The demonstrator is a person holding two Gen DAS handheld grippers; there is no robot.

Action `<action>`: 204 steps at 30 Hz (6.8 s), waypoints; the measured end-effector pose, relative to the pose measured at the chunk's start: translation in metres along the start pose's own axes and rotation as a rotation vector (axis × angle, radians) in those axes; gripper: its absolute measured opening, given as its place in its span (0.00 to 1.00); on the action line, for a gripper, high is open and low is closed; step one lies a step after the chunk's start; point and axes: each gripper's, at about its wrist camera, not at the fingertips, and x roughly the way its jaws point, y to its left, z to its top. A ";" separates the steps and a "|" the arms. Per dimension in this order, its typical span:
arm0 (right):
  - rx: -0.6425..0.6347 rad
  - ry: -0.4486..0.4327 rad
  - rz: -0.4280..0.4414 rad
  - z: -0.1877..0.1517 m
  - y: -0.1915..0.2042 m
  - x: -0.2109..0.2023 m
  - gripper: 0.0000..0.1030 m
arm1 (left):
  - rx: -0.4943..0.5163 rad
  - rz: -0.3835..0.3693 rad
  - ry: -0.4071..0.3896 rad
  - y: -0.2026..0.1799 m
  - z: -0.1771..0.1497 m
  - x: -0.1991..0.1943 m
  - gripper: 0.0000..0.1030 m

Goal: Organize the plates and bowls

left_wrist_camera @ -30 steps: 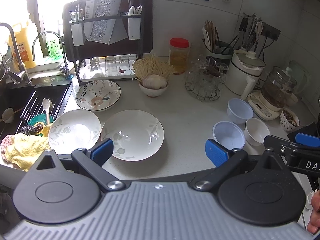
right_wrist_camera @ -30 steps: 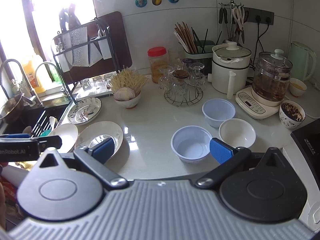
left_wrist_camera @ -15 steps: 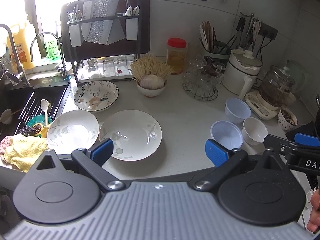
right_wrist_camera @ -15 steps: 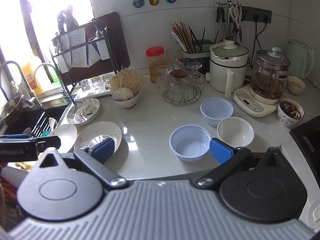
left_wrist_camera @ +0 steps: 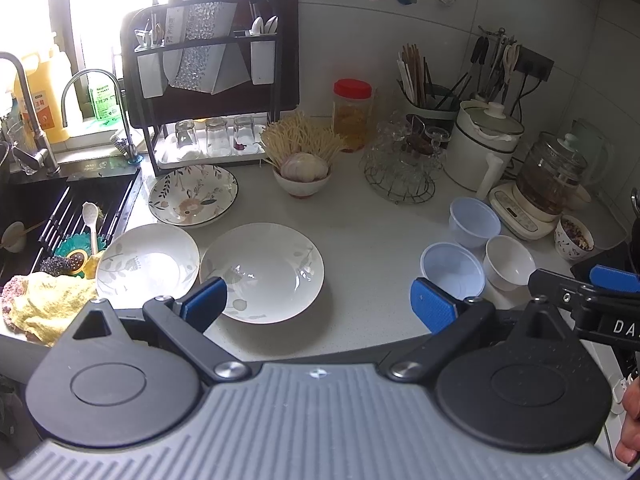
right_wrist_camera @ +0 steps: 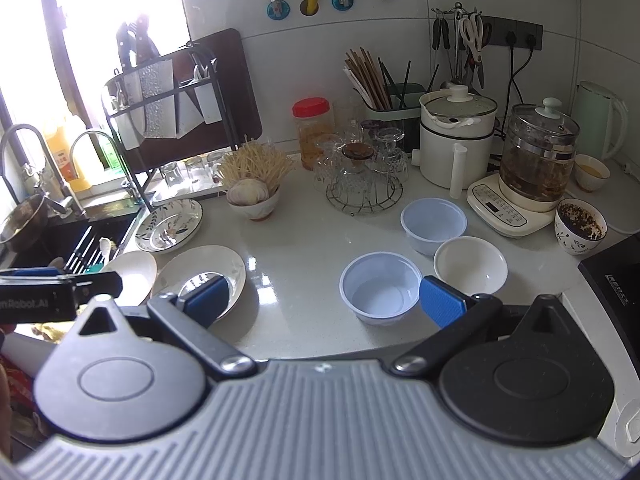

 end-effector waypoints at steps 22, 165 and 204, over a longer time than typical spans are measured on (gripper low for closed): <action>0.015 0.003 0.008 -0.002 0.010 0.002 1.00 | -0.017 -0.033 0.012 0.010 -0.004 0.005 0.97; 0.266 0.360 0.119 0.060 0.222 0.411 0.37 | -0.051 -0.063 0.345 0.345 0.147 0.389 0.91; 0.302 0.371 0.120 0.052 0.219 0.431 0.13 | -0.099 -0.137 0.331 0.352 0.145 0.404 0.13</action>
